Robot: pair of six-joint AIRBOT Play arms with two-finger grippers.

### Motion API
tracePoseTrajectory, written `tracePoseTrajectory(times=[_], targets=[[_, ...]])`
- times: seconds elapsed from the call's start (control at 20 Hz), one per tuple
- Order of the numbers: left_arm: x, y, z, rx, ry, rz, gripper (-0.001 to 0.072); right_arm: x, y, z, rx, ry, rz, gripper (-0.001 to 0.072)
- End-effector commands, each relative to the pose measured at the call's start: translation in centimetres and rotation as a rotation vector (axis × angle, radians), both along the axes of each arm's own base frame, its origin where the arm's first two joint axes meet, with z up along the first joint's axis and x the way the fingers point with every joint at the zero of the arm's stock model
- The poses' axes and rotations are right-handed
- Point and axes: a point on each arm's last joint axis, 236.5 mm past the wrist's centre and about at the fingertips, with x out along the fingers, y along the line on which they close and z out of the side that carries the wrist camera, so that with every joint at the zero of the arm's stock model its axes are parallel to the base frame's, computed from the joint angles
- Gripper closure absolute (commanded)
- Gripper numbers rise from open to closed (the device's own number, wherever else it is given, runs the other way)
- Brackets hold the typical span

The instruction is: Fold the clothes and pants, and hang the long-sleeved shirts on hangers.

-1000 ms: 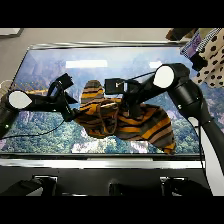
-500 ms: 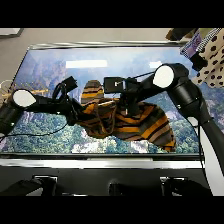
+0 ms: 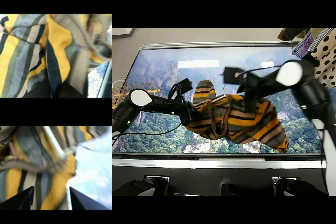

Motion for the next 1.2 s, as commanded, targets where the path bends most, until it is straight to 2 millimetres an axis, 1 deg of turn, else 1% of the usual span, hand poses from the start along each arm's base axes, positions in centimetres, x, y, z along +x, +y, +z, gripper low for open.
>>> tracePoseTrajectory(times=[0.0, 0.05, 0.1, 0.15, 0.2, 0.25, 0.3, 0.4, 0.55, 0.65, 0.75, 0.85, 1.15], targets=[[-0.1, 0.0, 0.7, 0.001, -0.041, -0.028, 0.0682, 1.4, -6.3, 4.0, 0.095, -0.032, -0.22, 0.0203], [-0.1, 0.0, 1.0, -0.002, -0.052, -0.026, 0.0682, 1.4, -8.2, 4.5, 0.121, -0.019, -0.265, 0.0203], [-0.1, 0.0, 1.4, -0.004, -0.062, -0.025, 0.0683, 1.3, -9.9, 4.4, 0.138, 0.015, -0.302, 0.0203], [-0.1, 0.0, 1.7, -0.007, -0.07, -0.025, 0.0683, 1.3, -11.3, 3.7, 0.136, 0.045, -0.313, 0.0203], [-0.2, 0.0, 1.9, -0.008, -0.077, -0.026, 0.0683, 1.4, -12.1, 2.9, 0.13, 0.067, -0.31, 0.0203], [-0.3, -0.1, 2.2, -0.009, -0.088, -0.034, 0.0683, 1.6, -12.3, 1.9, 0.118, 0.078, -0.285, 0.0203], [-0.5, -0.2, 2.4, -0.004, -0.109, -0.057, 0.0683, 1.9, -12.3, 1.0, 0.103, 0.086, -0.26, 0.0203], [-0.9, -0.6, 2.6, 0.001, -0.137, -0.094, 0.0683, 2.6, -11.0, -0.9, 0.134, 0.129, -0.187, 0.0203], [-1.1, -0.9, 2.6, 0.001, -0.136, -0.105, 0.0683, 3.9, -10.1, -4.2, 0.163, 0.206, -0.14, 0.0203], [-1.1, -0.9, 2.6, 0.001, -0.136, -0.105, 0.0683, 4.5, -9.2, -5.6, 0.213, 0.261, -0.123, 0.0203], [-1.1, -0.9, 2.6, 0.001, -0.135, -0.105, 0.0682, 3.8, -8.6, -7.0, 0.228, 0.341, -0.094, 0.0206], [-1.1, -0.9, 2.6, 0.001, -0.136, -0.105, 0.0682, 3.3, -8.6, -7.8, 0.219, 0.376, -0.072, 0.0221], [-1.1, -0.9, 2.6, 0.001, -0.135, -0.106, 0.0682, 2.5, -8.2, -8.9, 0.206, 0.393, -0.034, 0.0225]])
